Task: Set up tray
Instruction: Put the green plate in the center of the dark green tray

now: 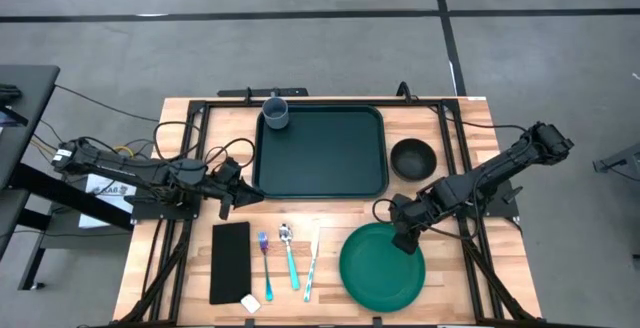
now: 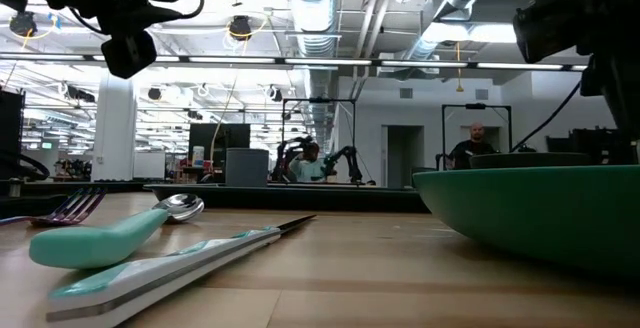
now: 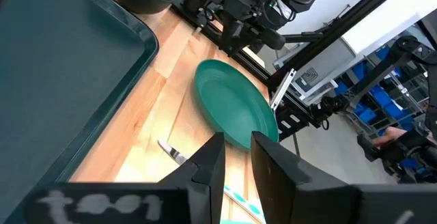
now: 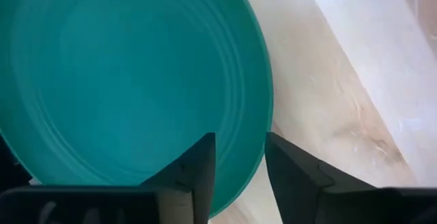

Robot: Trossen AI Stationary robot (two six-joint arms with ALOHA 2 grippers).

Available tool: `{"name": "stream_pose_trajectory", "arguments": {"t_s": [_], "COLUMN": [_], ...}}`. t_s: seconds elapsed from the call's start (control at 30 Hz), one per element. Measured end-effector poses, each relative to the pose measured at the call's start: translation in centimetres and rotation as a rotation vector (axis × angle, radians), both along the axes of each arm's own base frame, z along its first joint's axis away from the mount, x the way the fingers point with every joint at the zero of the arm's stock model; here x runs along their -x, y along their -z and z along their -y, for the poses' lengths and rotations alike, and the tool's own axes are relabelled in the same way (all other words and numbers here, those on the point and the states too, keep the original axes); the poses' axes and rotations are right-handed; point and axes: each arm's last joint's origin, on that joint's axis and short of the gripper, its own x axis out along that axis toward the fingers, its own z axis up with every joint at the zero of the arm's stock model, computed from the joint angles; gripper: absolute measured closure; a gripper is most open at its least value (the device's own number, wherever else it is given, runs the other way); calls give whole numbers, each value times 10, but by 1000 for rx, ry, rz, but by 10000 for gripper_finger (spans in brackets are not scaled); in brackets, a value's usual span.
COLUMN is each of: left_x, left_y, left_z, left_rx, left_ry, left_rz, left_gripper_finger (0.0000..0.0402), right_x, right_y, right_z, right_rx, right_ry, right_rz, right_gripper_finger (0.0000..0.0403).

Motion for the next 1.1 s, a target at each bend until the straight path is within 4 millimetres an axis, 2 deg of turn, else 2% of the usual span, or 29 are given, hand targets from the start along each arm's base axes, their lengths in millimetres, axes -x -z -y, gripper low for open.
{"name": "stream_pose_trajectory", "arguments": {"t_s": [0.3,0.5,0.7,0.87,0.97,1.1], "left_x": [0,0,0,0,0,0], "left_y": [0,0,0,0,0,1], "left_z": [0,-1,-2,-2,-2,-2], "left_rx": [18,13,8,6,3,-4], "left_ry": [-11,-37,-56,-56,-61,-66], "left_rz": [-1,0,1,-3,-4,-17], "left_gripper_finger": [342,342,342,342,342,342], "right_x": [0,-2,-11,-19,-19,-8], "right_y": [1,1,-1,-5,-4,1], "right_z": [1,1,2,1,4,11], "right_rx": [50,44,19,-30,-32,24], "right_ry": [-18,1,-83,-34,-13,61], "right_rz": [26,40,130,204,180,48], "right_gripper_finger": [253,261,270,269,269,270]}}
